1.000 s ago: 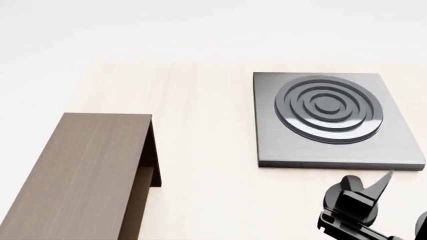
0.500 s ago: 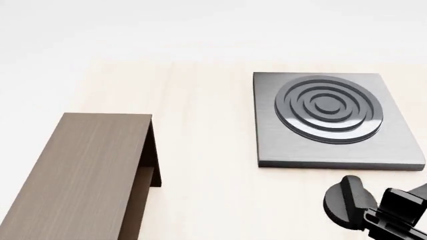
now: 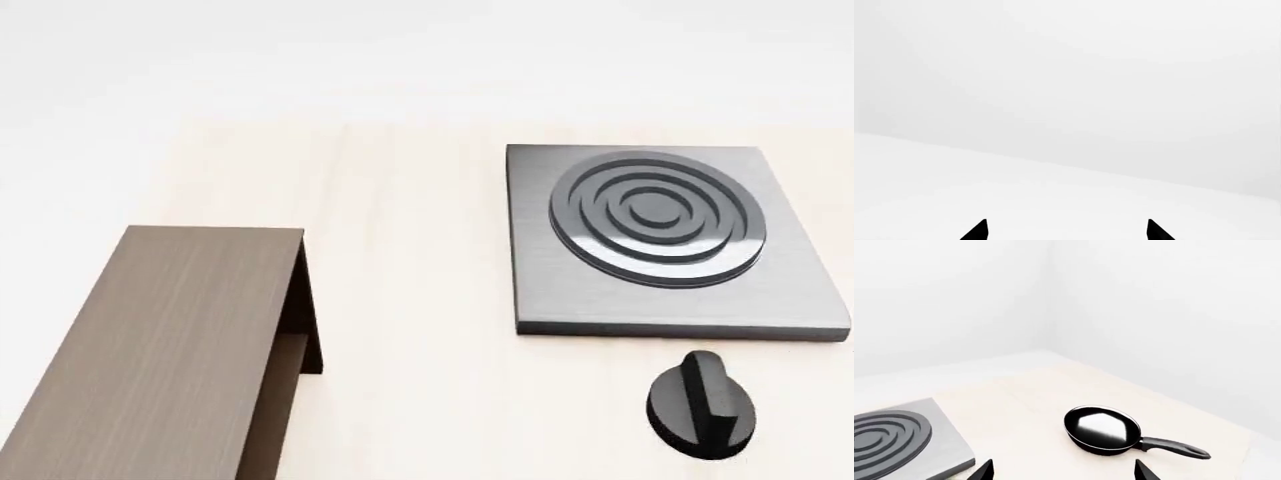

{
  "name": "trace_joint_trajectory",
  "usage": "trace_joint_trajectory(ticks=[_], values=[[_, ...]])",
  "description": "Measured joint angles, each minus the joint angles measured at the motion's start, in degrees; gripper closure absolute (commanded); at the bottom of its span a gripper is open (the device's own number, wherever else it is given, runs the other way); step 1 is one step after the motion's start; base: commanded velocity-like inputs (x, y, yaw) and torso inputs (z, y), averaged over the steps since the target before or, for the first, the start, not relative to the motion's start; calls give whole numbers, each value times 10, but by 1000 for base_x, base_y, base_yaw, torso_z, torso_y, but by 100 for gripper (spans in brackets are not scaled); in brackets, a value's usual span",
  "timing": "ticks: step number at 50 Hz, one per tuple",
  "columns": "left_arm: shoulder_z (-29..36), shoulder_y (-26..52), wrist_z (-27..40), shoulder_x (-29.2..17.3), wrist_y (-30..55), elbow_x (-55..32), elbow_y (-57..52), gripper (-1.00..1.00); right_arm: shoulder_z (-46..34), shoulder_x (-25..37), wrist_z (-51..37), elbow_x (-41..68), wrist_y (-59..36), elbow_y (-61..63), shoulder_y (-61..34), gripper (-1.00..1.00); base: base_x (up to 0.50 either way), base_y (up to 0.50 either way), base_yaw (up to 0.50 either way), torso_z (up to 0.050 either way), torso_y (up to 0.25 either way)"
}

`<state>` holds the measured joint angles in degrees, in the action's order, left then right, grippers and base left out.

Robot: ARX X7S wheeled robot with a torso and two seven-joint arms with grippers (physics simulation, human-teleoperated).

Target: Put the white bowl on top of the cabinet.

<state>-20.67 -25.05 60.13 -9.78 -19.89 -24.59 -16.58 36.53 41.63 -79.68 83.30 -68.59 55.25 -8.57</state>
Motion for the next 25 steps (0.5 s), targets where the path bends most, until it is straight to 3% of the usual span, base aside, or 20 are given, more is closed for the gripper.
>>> trace_joint_trajectory(ticks=[25], values=[[3, -1, 3, -3, -2, -2, 1, -100, 257, -6, 28, 78, 13, -35, 146, -100, 0, 0, 0, 0, 0]])
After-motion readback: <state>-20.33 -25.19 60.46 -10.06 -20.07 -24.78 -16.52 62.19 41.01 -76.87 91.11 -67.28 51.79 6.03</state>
